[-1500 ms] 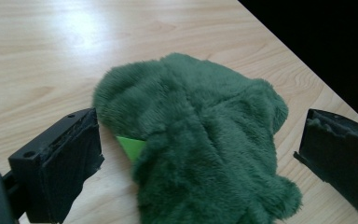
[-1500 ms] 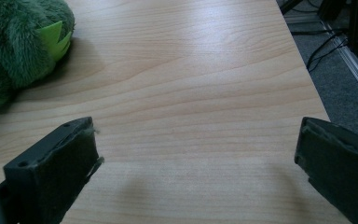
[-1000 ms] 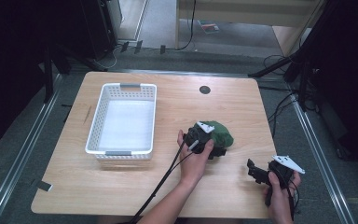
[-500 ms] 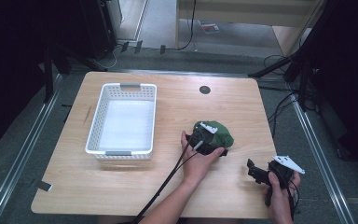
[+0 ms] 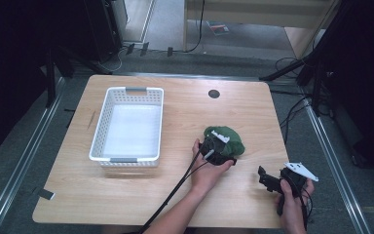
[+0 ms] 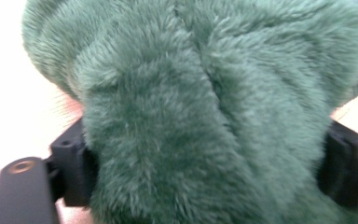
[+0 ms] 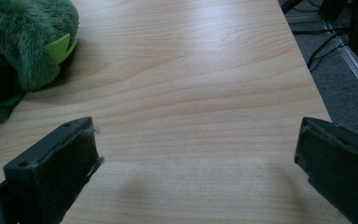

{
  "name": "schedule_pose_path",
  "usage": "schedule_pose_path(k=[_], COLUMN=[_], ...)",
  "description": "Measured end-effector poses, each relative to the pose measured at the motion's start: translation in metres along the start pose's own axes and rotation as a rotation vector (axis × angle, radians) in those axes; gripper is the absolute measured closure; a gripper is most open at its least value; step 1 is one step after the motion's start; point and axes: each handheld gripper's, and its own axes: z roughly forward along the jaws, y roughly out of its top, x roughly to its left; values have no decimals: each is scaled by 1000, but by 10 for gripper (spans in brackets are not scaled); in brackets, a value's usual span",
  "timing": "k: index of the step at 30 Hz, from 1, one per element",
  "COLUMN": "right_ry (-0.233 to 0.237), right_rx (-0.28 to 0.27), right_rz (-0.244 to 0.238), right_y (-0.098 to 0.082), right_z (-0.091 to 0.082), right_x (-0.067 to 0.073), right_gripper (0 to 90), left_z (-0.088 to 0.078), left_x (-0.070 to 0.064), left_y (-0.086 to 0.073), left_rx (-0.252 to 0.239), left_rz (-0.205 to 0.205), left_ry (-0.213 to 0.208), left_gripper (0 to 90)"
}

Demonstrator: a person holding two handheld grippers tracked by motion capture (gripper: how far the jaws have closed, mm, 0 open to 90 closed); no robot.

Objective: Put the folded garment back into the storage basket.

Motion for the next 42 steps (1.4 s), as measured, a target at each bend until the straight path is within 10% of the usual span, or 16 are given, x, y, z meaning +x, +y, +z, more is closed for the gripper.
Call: schedule_pose_path(k=[20,42], right_ry=[-1,-2], right_rx=[2,3], right_rz=[6,3], right_y=[0,0], right_z=[0,0], right_x=[0,0], right_gripper=[0,0], left_z=[-46,-95], left_x=[10,39], left_y=[17,31], left_rx=[-157,-272], left_rz=[-1,-10], left_ry=[-111,-114], left_gripper=[298,299])
